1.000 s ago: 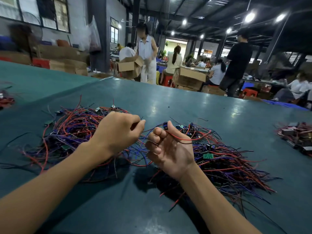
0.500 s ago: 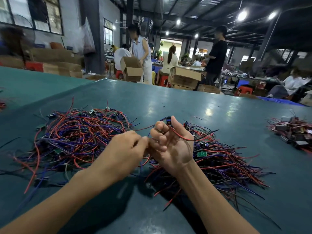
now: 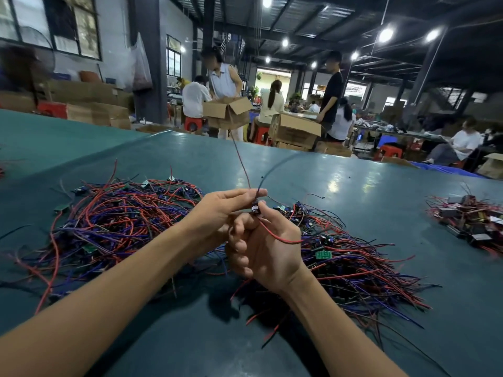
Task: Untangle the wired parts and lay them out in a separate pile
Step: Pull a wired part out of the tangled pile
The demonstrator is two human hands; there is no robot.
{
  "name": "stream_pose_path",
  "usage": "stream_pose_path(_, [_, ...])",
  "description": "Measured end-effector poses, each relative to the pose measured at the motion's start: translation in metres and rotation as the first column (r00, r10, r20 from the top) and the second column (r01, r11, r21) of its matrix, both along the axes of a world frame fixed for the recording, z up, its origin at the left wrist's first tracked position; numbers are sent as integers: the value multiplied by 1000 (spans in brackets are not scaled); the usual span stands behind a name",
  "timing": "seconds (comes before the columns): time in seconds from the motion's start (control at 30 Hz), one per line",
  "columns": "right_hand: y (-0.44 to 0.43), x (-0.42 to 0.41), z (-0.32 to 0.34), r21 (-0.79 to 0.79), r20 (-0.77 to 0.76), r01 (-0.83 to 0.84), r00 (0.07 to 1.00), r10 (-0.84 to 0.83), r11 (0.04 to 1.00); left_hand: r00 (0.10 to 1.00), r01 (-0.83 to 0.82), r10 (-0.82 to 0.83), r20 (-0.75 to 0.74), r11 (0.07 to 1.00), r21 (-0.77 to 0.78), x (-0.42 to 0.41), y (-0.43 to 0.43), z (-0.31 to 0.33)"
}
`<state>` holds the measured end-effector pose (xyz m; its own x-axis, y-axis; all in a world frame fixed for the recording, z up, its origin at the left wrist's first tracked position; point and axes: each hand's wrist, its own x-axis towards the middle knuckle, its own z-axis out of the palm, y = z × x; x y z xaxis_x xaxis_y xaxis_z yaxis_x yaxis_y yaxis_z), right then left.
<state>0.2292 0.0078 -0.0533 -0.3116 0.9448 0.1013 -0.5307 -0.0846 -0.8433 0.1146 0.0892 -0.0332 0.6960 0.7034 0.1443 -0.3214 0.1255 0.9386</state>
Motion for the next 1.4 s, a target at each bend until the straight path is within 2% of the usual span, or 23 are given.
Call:
stream_pose_path(0.17, [5, -2, 2, -23, 188, 62, 981, -57, 998, 995, 14, -9, 101, 999, -49, -4, 9, -19])
stream_pose_path(0.3, [9, -8, -3, -35, 335, 180, 929, -158, 983, 995, 10, 0, 99, 995, -96, -9, 12, -34])
stream_pose_path(0.37, [8, -9, -5, -18, 382, 187, 909, -166, 982, 993, 46, -31, 118, 992, -121, -10, 14, -35])
stream_pose_path(0.53, [8, -10, -2, -56, 367, 171, 920, -139, 984, 984, 139, -125, 129, 984, -109, -14, 9, -32])
stream_pose_path(0.7, [11, -10, -5, -42, 367, 228, 909, -197, 973, 989, 110, -97, 111, 986, -125, -13, 12, -35])
stream_pose_path(0.93, [13, -12, -11, 86, 425, 401, 813, -398, 912, 992, 7, 5, 123, 995, -96, -11, 13, -33])
stream_pose_path(1.07, [14, -8, -14, 171, 412, 483, 756, -508, 859, 998, -40, 41, 41, 999, -23, -14, 17, -33])
stream_pose_path(1.2, [13, -10, -15, 195, 424, 485, 742, -519, 853, 998, -62, 62, -5, 998, 16, -14, 19, -36])
stream_pose_path(1.4, [9, -12, -15, 202, 422, 495, 735, -531, 845, 1000, 17, -15, -23, 998, 65, -16, 20, -36])
